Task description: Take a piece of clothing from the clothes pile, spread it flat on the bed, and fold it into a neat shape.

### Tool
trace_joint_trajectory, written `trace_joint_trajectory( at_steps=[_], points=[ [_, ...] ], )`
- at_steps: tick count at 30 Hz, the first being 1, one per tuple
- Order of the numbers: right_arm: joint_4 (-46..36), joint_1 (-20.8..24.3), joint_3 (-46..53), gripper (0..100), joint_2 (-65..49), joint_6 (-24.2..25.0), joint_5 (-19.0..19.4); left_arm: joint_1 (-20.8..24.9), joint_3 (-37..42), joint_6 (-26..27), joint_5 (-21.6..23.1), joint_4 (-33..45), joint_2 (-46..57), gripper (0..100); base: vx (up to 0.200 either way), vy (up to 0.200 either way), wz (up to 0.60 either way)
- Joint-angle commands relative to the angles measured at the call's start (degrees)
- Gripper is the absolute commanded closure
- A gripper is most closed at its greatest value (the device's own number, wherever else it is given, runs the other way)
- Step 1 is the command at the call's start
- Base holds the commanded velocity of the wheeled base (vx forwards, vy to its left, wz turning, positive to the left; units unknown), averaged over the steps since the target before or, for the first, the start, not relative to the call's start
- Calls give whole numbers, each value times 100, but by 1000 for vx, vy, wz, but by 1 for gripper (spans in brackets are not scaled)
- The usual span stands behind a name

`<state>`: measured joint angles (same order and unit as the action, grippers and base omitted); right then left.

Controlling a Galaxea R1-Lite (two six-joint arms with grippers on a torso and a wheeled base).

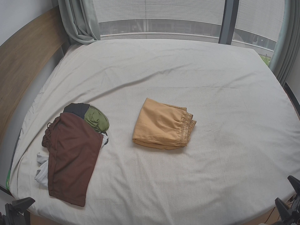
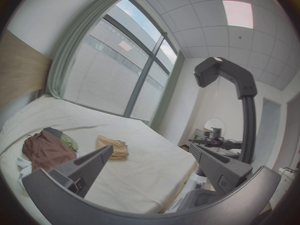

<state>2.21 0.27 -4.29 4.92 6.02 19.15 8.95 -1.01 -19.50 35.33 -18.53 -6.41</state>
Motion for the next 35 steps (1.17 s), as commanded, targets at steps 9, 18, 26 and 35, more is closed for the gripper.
trace_joint_trajectory(
  at_steps=[9,18,26,35],
  points=[
    [-221,-88,412,0,-492,-470,-2205,-781,101,1309,-2083,1449,255,0,0,0,0],
    [-238,-106,412,0,-492,-549,-2161,-965,101,1766,-3717,1677,536,0,0,0,0],
    [-229,-88,412,0,-492,-646,-1968,-895,101,1907,-3506,1871,597,0,0,0,0],
    [-238,-97,412,0,-492,-602,-1985,-904,101,1942,-3515,1871,606,0,0,0,0]
  ],
)
